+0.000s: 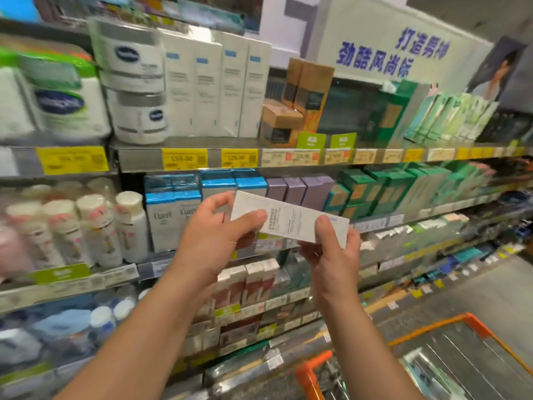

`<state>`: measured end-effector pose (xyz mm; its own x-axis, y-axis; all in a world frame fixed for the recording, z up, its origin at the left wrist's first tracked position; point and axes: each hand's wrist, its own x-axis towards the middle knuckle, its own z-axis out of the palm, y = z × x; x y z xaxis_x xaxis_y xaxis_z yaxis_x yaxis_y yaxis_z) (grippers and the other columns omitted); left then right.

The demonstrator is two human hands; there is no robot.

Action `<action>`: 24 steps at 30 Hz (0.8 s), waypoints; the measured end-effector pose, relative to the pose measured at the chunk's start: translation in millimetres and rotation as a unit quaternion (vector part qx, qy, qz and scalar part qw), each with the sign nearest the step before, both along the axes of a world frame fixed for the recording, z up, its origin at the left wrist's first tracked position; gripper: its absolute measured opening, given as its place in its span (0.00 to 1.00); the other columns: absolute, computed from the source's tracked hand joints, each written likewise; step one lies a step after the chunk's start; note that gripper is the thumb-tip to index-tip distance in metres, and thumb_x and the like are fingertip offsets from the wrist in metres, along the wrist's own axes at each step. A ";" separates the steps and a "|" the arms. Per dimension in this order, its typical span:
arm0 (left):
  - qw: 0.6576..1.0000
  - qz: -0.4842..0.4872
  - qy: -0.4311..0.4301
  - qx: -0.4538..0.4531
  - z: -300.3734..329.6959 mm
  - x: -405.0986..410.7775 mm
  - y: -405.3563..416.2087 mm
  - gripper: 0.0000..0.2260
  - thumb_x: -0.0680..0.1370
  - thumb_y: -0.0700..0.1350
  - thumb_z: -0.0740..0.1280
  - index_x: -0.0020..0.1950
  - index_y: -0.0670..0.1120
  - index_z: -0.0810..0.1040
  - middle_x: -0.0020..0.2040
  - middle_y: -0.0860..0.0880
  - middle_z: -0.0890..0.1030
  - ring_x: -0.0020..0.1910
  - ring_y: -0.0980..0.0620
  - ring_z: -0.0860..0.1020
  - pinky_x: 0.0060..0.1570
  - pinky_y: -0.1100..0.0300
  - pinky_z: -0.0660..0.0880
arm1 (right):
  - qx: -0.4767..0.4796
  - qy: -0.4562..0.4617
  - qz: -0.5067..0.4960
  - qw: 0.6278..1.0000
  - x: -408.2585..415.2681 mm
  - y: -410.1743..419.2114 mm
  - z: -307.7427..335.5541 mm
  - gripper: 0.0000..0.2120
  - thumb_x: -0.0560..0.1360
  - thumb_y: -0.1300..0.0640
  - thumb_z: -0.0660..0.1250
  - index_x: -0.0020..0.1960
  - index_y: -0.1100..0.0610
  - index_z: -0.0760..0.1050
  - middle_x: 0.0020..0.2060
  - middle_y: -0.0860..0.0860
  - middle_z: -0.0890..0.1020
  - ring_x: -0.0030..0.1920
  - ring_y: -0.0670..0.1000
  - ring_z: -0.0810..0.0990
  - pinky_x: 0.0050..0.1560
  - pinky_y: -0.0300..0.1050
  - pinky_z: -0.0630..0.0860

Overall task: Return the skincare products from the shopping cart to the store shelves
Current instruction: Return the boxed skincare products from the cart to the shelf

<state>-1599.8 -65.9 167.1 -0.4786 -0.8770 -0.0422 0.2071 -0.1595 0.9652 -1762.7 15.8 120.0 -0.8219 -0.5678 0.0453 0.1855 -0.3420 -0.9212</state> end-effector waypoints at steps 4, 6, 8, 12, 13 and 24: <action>0.999 0.025 0.007 -0.042 16.5 24.8 -18.2 0.15 0.75 0.43 0.76 0.60 0.48 0.78 0.44 0.50 0.88 0.42 0.55 0.85 0.43 0.59 0.81 | -0.015 -0.001 0.048 0.999 22.2 -16.7 -1.2 0.30 0.68 0.44 0.77 0.66 0.45 0.70 0.58 0.58 0.82 0.48 0.54 0.83 0.40 0.46 0.80; 0.997 0.040 0.011 -0.063 26.0 35.3 -30.2 0.16 0.74 0.43 0.76 0.60 0.47 0.78 0.43 0.50 0.88 0.40 0.55 0.84 0.42 0.60 0.80 | -0.011 0.002 0.081 0.997 34.9 -25.0 -1.1 0.36 0.63 0.39 0.79 0.67 0.46 0.73 0.58 0.58 0.83 0.47 0.54 0.82 0.39 0.45 0.80; 0.995 0.046 0.021 -0.084 36.9 46.4 -42.3 0.16 0.74 0.42 0.77 0.60 0.46 0.79 0.44 0.49 0.88 0.40 0.56 0.84 0.41 0.62 0.79 | -0.002 0.018 0.107 0.994 48.5 -33.1 0.1 0.40 0.59 0.35 0.81 0.66 0.48 0.75 0.57 0.57 0.84 0.47 0.54 0.82 0.39 0.44 0.80; 0.992 0.035 0.030 -0.115 55.5 68.0 -62.0 0.25 0.66 0.47 0.81 0.61 0.46 0.79 0.48 0.48 0.88 0.46 0.51 0.85 0.48 0.56 0.81 | 0.017 0.081 0.136 0.987 73.4 -48.2 2.9 0.31 0.65 0.37 0.76 0.63 0.51 0.77 0.53 0.54 0.85 0.48 0.57 0.82 0.41 0.46 0.80; 0.992 0.032 0.033 -0.118 58.7 73.1 -65.6 0.28 0.63 0.48 0.82 0.61 0.46 0.79 0.49 0.47 0.88 0.47 0.49 0.85 0.49 0.53 0.82 | 0.022 0.097 0.140 0.985 79.7 -51.4 4.4 0.29 0.66 0.36 0.74 0.62 0.49 0.78 0.53 0.54 0.85 0.48 0.57 0.83 0.42 0.47 0.80; 0.985 0.006 0.017 -0.172 86.7 92.9 -86.6 0.31 0.57 0.51 0.81 0.59 0.48 0.80 0.49 0.46 0.88 0.51 0.45 0.86 0.51 0.46 0.84 | 0.107 0.447 0.088 0.884 113.3 -70.1 29.2 0.21 0.70 0.36 0.72 0.60 0.39 0.75 0.54 0.40 0.74 0.57 0.47 0.76 0.54 0.35 0.74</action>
